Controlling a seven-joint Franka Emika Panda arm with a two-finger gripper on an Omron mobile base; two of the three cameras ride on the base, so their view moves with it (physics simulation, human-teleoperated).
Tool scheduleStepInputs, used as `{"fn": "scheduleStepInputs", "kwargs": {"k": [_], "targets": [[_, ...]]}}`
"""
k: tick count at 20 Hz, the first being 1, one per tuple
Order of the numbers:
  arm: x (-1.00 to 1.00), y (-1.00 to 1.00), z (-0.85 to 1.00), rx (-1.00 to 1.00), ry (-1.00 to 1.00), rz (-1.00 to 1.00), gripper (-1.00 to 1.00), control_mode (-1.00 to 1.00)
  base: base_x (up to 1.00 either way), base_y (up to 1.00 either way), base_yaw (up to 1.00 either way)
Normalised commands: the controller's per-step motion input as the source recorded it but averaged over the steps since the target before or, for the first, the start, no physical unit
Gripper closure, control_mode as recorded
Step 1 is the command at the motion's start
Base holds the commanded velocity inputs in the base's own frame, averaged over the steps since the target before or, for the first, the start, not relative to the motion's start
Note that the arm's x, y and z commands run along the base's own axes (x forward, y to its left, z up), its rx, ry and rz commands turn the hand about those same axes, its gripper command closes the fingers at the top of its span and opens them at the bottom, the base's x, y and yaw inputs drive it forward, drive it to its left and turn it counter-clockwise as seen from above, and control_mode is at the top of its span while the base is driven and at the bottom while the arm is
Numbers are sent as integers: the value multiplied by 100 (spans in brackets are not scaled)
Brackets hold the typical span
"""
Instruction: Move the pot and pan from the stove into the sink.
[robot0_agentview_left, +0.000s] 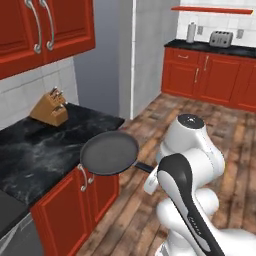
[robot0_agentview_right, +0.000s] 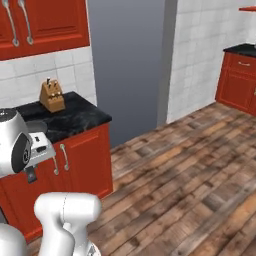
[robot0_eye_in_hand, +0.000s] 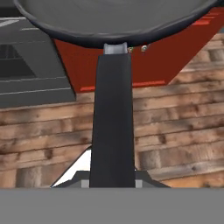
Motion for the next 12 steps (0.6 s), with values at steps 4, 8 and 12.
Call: {"fn": "scheduleStepInputs", "kwargs": {"k": [4,8,12], "targets": [[0,0,0,0,0,0,100,100,0,-15,-40],[0,0,0,0,0,0,100,100,0,-15,-40],[0,0,0,0,0,0,100,100,-1,-19,-38]]}}
